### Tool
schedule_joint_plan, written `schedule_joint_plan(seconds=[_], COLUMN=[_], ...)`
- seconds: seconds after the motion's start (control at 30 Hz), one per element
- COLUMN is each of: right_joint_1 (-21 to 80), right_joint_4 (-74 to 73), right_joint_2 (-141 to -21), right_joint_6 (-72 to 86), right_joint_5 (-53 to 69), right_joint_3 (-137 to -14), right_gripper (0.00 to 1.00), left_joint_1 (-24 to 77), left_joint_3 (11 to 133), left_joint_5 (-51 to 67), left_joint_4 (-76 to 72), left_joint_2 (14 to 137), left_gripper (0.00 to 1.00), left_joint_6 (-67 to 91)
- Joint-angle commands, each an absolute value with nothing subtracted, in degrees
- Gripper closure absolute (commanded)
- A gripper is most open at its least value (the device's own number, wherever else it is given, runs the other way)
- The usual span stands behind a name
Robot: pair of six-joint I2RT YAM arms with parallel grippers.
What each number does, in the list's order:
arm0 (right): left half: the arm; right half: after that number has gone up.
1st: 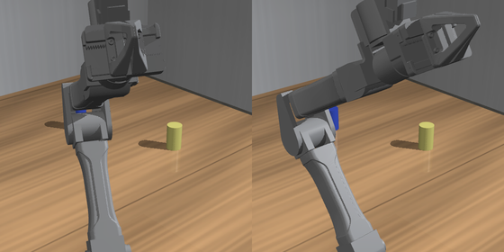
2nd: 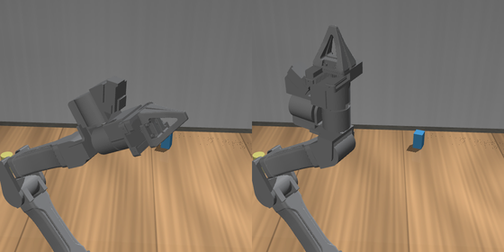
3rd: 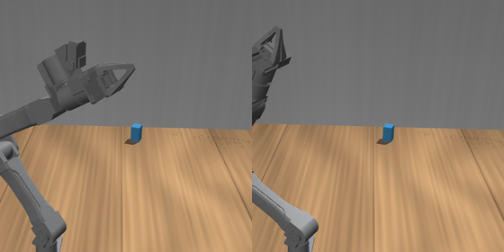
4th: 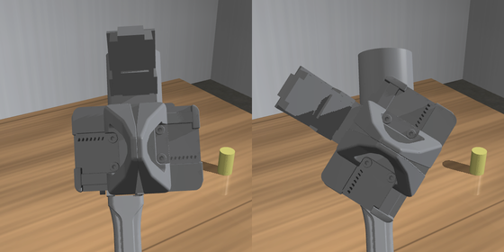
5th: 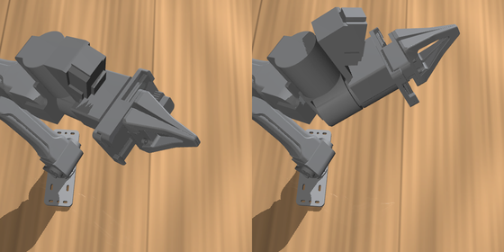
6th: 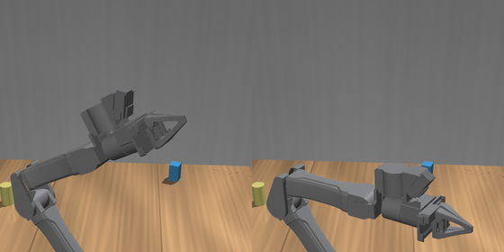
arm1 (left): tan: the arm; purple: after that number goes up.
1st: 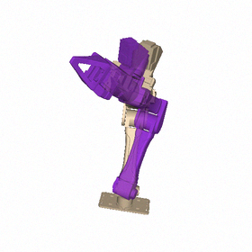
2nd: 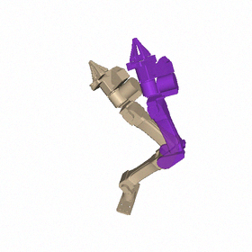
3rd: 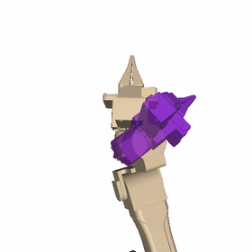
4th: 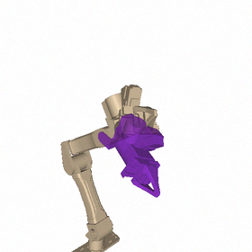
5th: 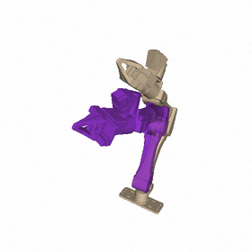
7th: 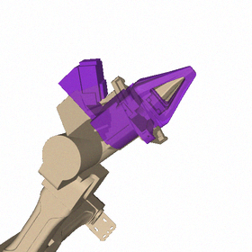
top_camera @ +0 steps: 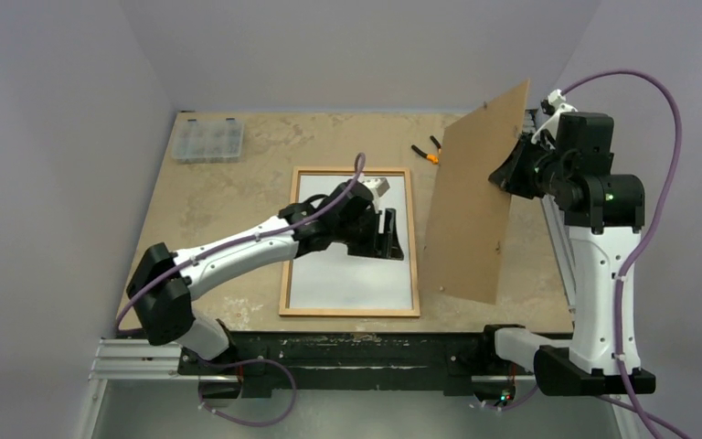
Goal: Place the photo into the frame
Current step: Move the photo frame to the center of the board.
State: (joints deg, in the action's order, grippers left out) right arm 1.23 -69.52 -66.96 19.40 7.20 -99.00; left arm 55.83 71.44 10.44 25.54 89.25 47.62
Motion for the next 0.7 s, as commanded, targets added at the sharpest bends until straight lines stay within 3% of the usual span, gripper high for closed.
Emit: schedule_joint_plan(seconds=[0.0,0.33,0.5,0.67], right_joint_1=[1.41,1.41,1.41,1.40], right_joint_4=[-67.14,-56.23,-51.46,-49.87], right_joint_2=[-67.20,-65.57,-64.50,-64.29], right_joint_6=[21.02,28.37,31.28,31.62], right_joint_5=[16.95,33.56,36.95,37.89], right_joint_3=[-104.35,-92.14,-85.71,-83.00], right_gripper=[1.00,1.00,1.00,1.00], left_joint_1=[51.00,34.51,27.30,26.20], left_joint_3=[66.13,54.15,50.64,51.36], left_joint_5=[12.76,11.94,3.13,-7.32], left_joint_4=[23.68,30.70,38.95,44.77], left_joint_2=[83.41,73.59,71.20,73.95], left_gripper=[0.36,0.37,0.39,0.40], left_joint_6=[47.30,43.27,42.59,41.75])
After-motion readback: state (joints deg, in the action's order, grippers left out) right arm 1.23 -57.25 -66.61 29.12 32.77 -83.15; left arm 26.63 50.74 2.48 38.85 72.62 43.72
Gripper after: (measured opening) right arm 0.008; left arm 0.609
